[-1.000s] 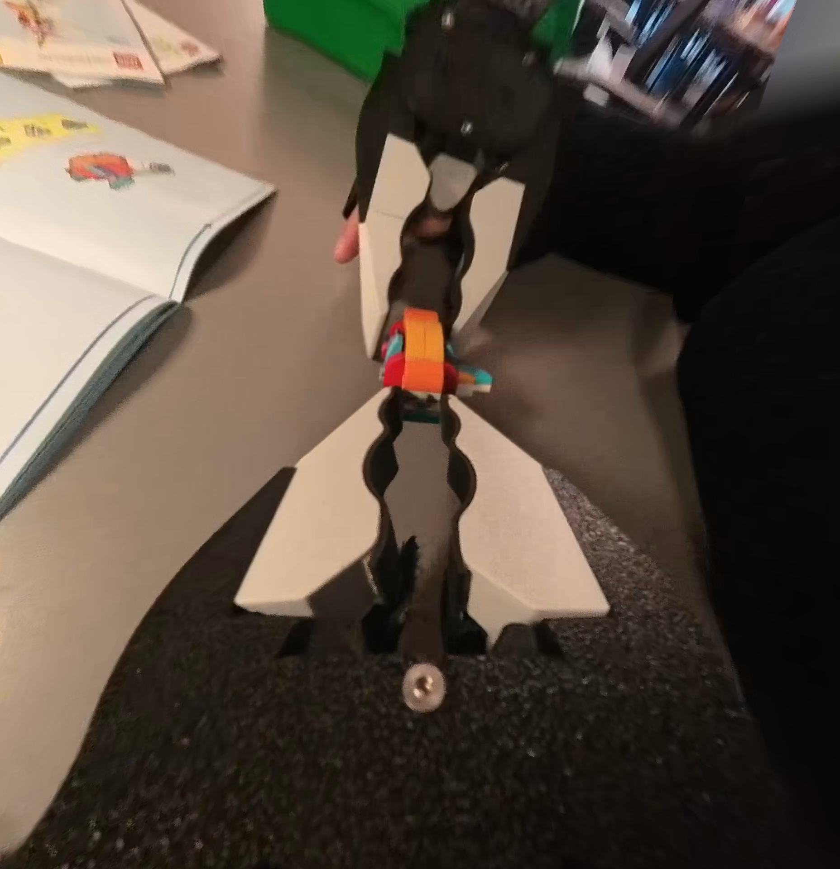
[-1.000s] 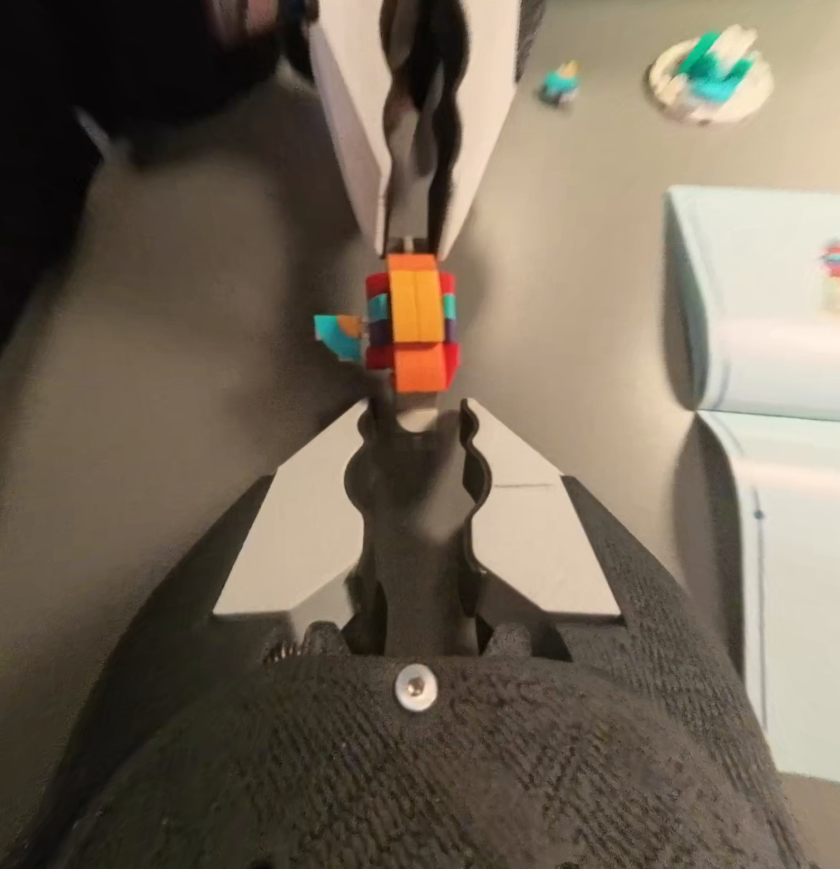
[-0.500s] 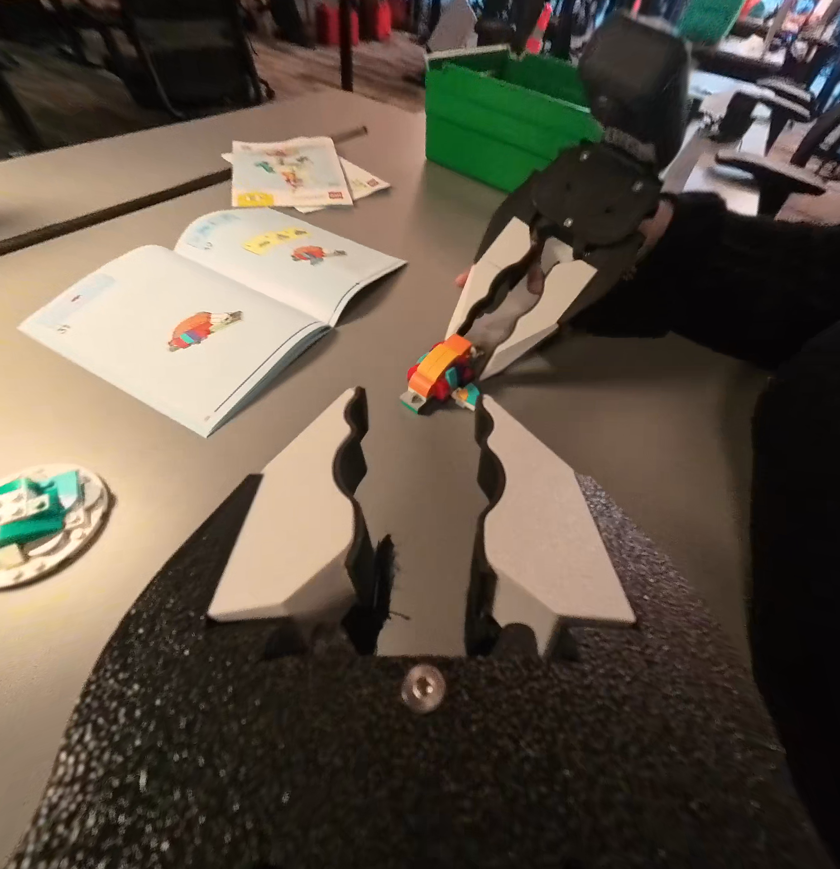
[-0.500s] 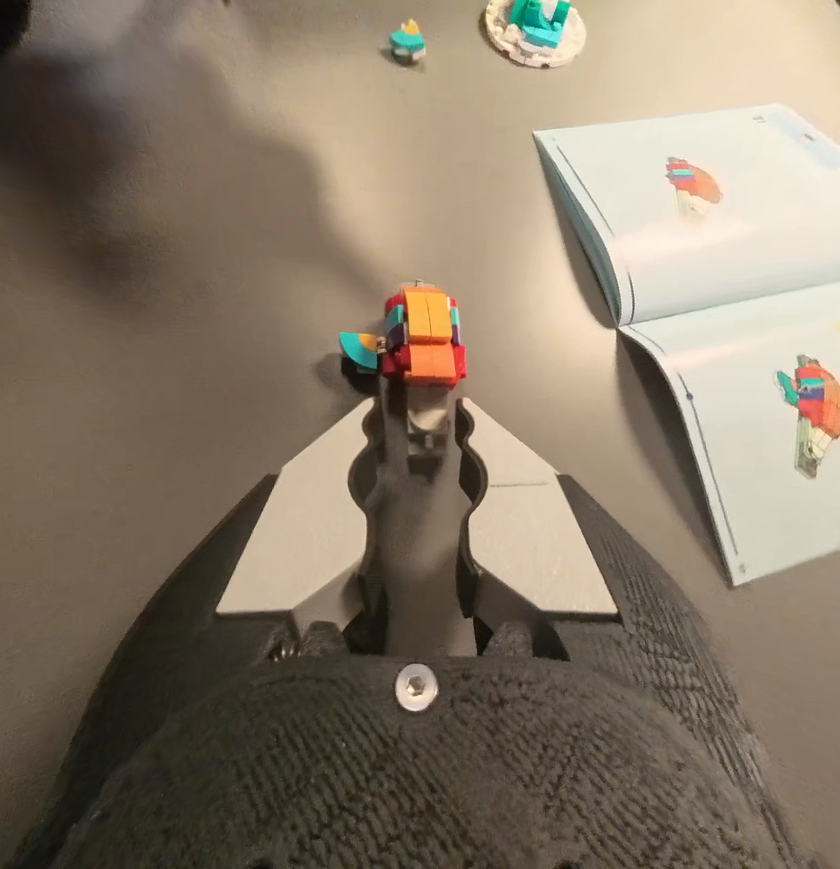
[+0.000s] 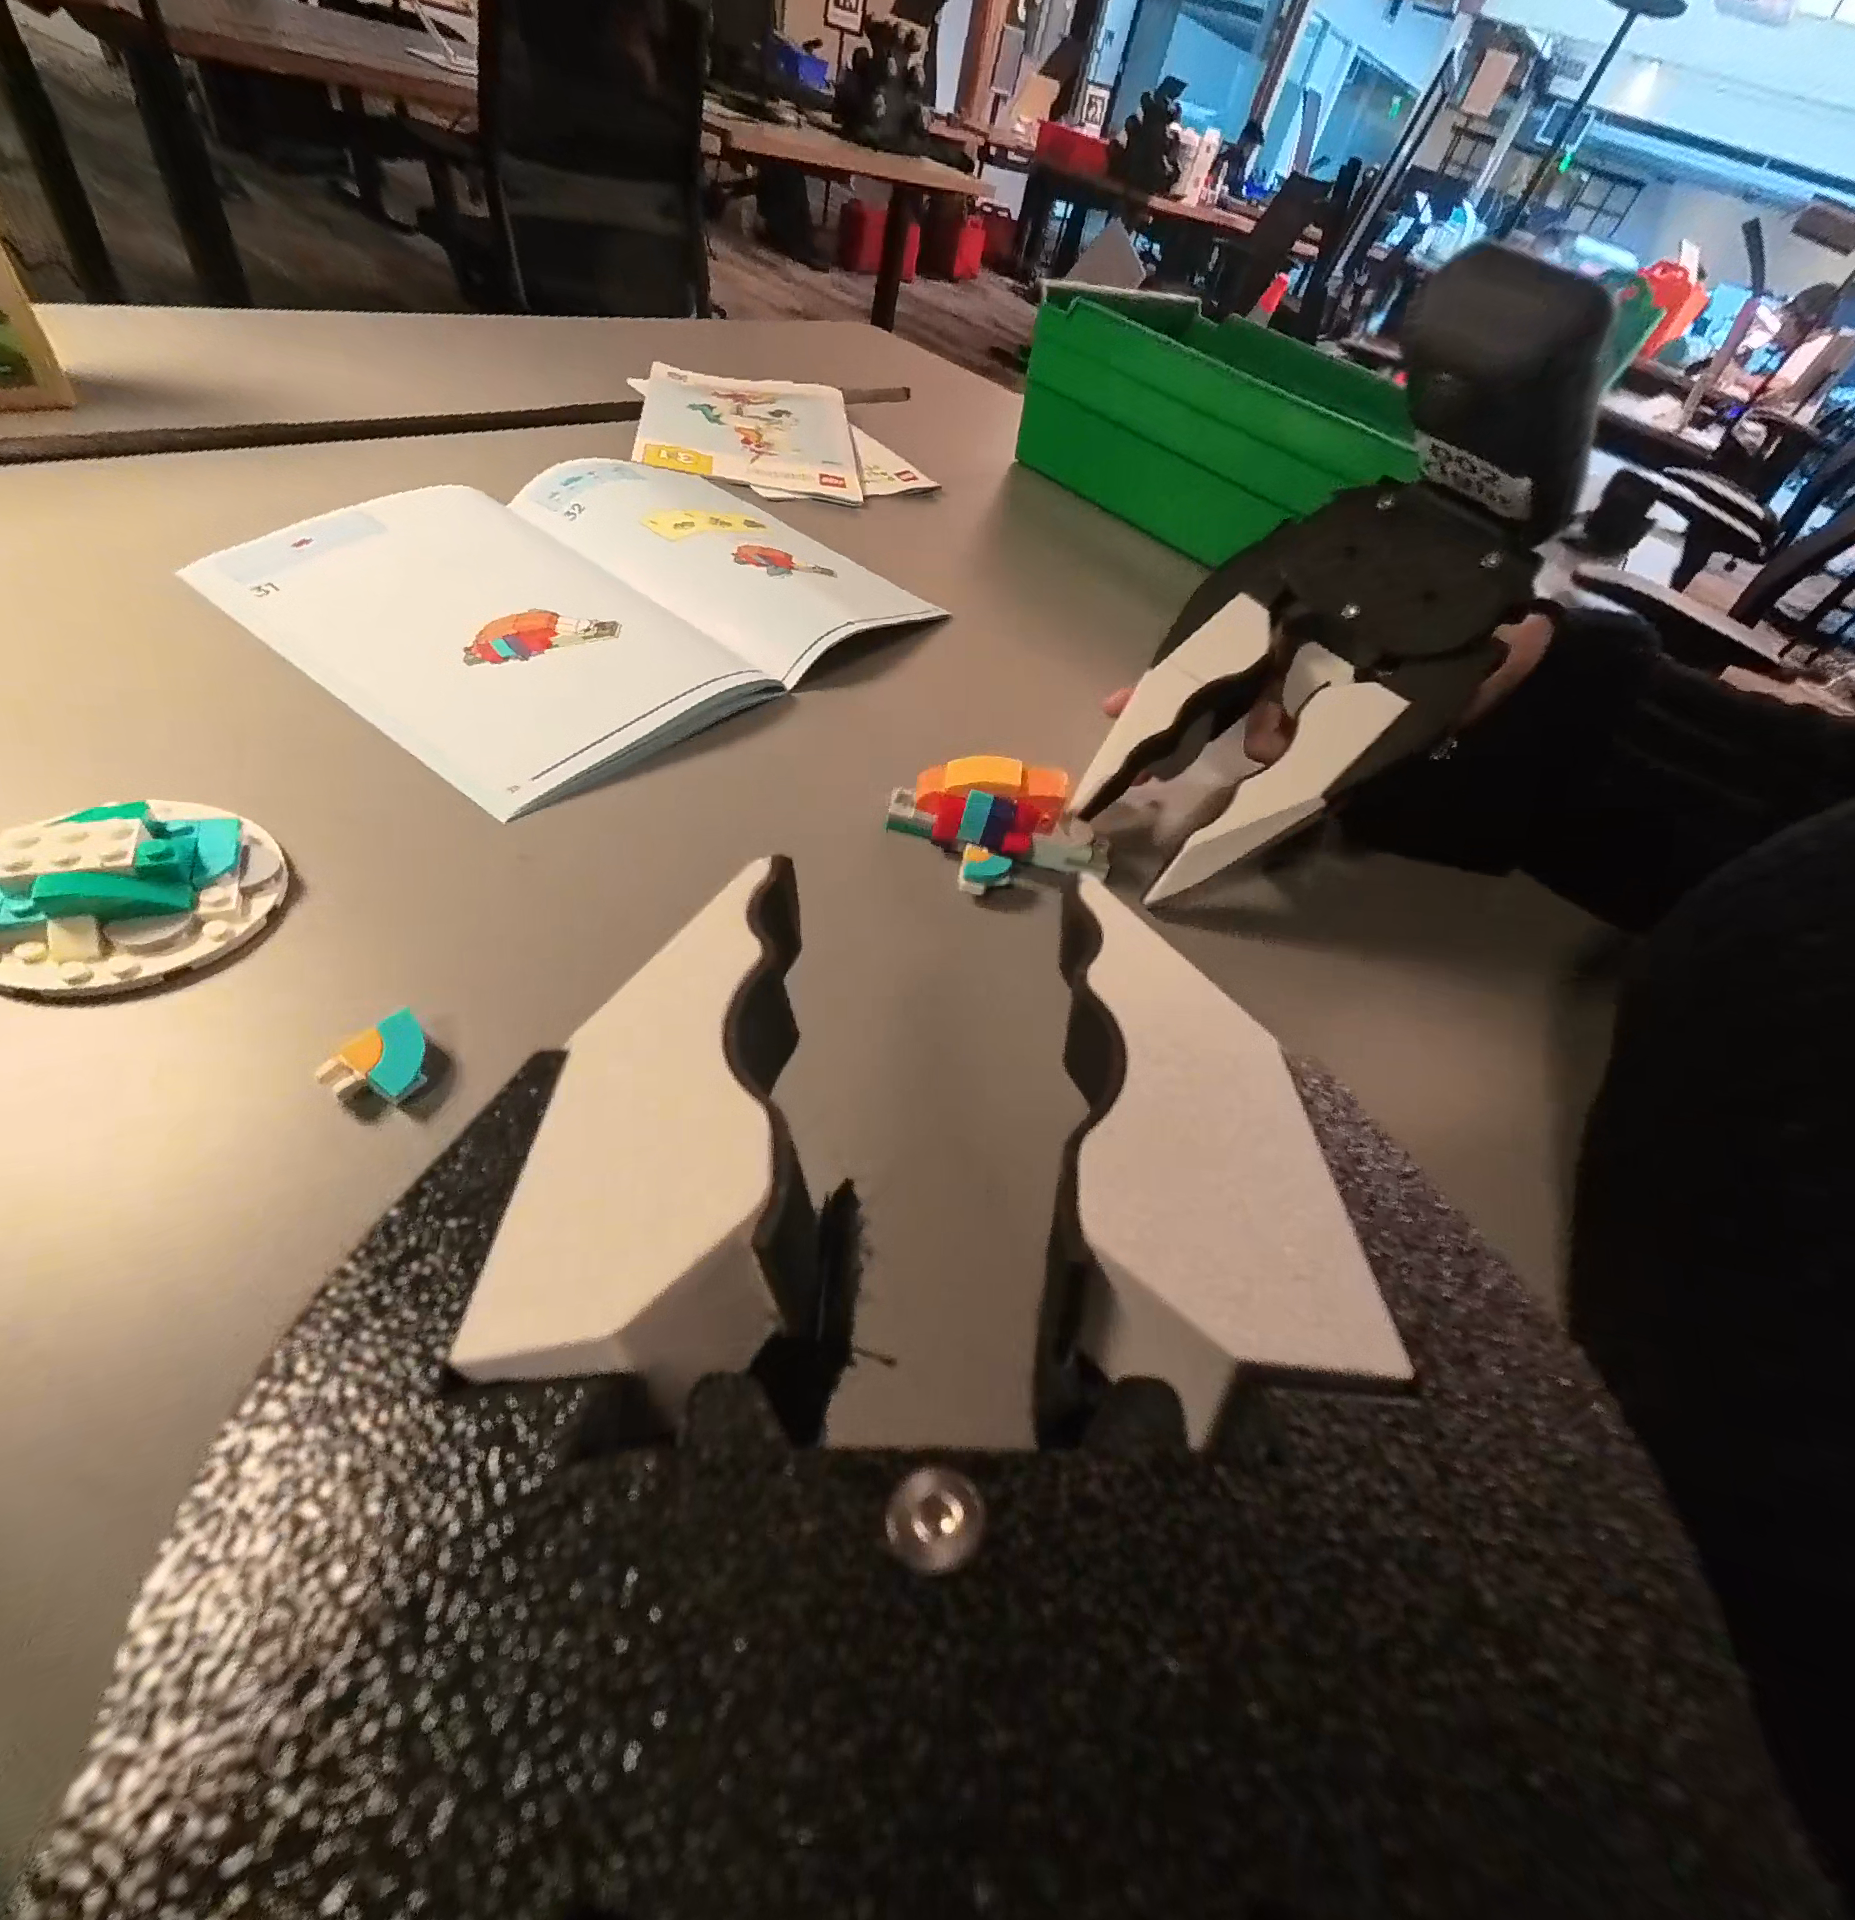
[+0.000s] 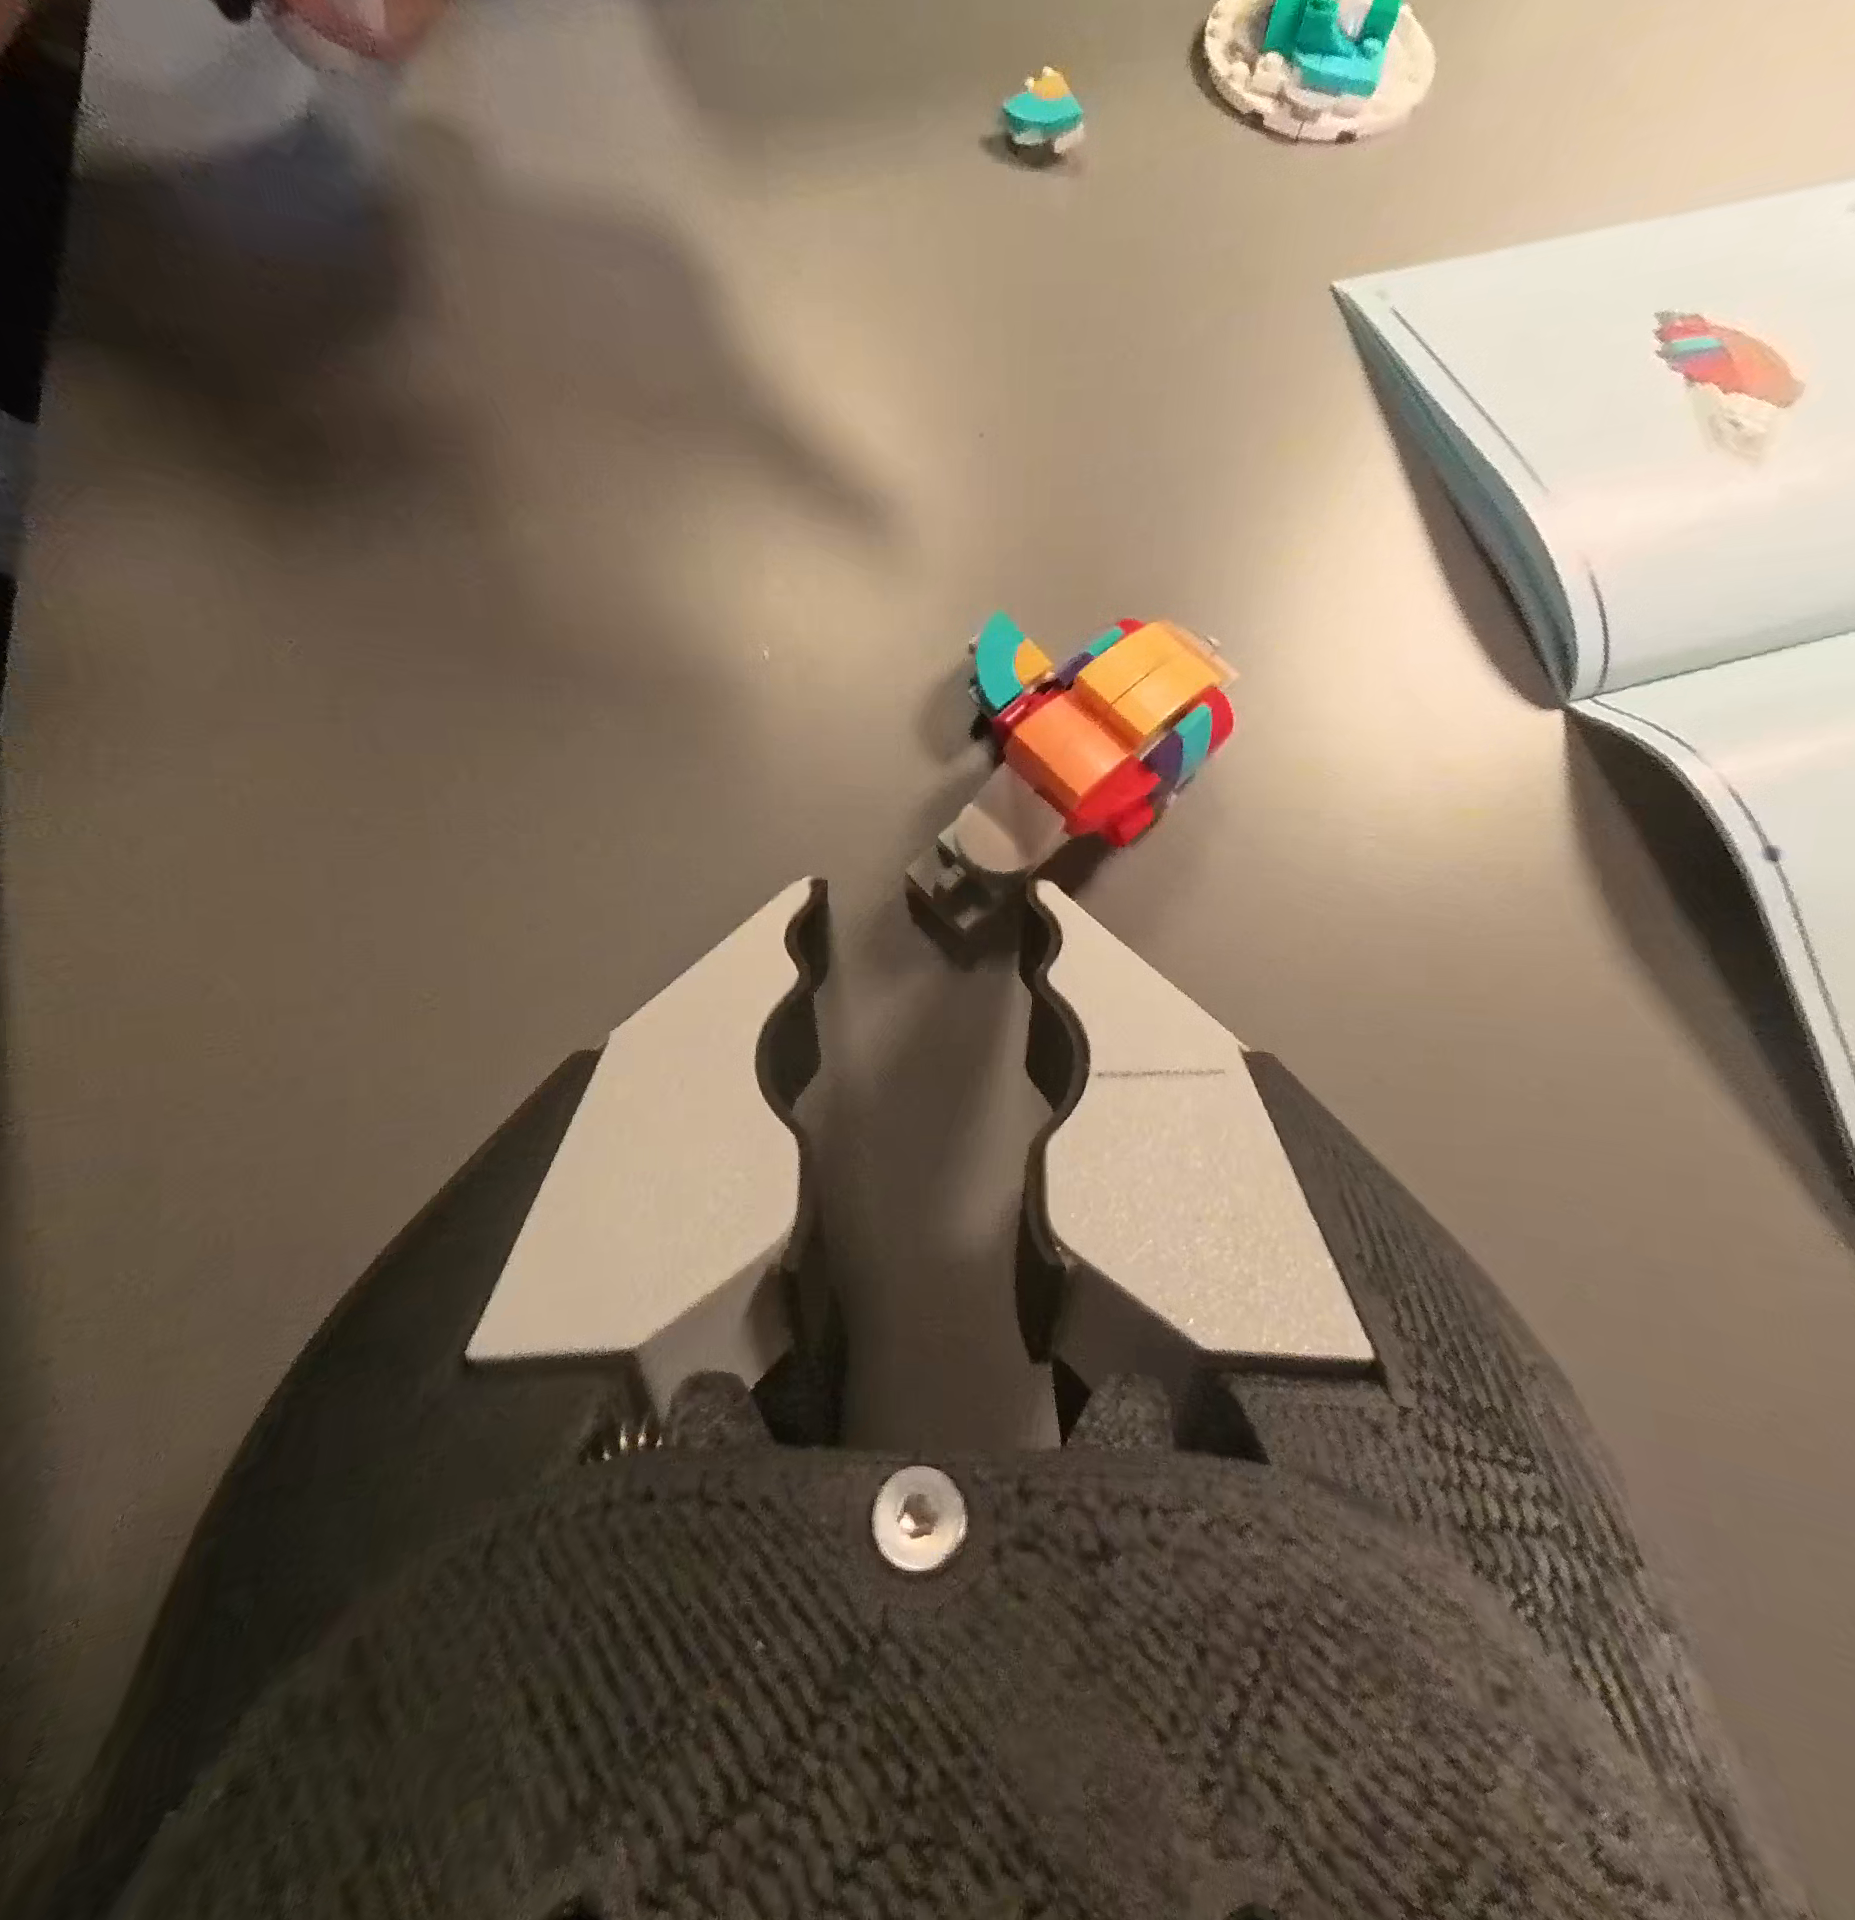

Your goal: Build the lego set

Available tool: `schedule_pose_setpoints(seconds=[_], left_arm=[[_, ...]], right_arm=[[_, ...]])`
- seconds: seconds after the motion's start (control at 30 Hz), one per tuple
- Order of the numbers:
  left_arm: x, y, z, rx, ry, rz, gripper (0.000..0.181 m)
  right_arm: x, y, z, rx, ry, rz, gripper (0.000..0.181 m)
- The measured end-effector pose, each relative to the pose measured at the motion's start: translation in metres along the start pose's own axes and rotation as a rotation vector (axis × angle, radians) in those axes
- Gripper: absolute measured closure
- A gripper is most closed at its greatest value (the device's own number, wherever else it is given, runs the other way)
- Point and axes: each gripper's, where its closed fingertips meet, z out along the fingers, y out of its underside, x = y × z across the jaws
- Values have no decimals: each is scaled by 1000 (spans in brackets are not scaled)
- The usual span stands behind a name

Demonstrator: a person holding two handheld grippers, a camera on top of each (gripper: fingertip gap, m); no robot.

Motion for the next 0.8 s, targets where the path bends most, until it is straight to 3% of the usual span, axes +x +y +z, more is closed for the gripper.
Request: schedule_pose_setpoints(seconds=[0.13, 0.33, 0.57, 0.7, 0.8], left_arm=[[-2, 7, 0, -12, -11, -29, 132], [-25, 20, 1, -53, -164, -70, 132], [-74, 32, -16, -130, -494, -82, 135], [-104, 41, -28, -237, -703, -35, 137], [-110, 43, -21, -277, -703, -32, 139]], right_arm=[[8, -4, -10, 52, 14, 29, 145], [7, 3, -9, 21, -47, 37, 146], [-4, -8, 10, 14, -103, -85, 148], [-12, -29, 8, 132, -139, -145, 149], [1, -47, -11, 309, -65, -160, 152]])
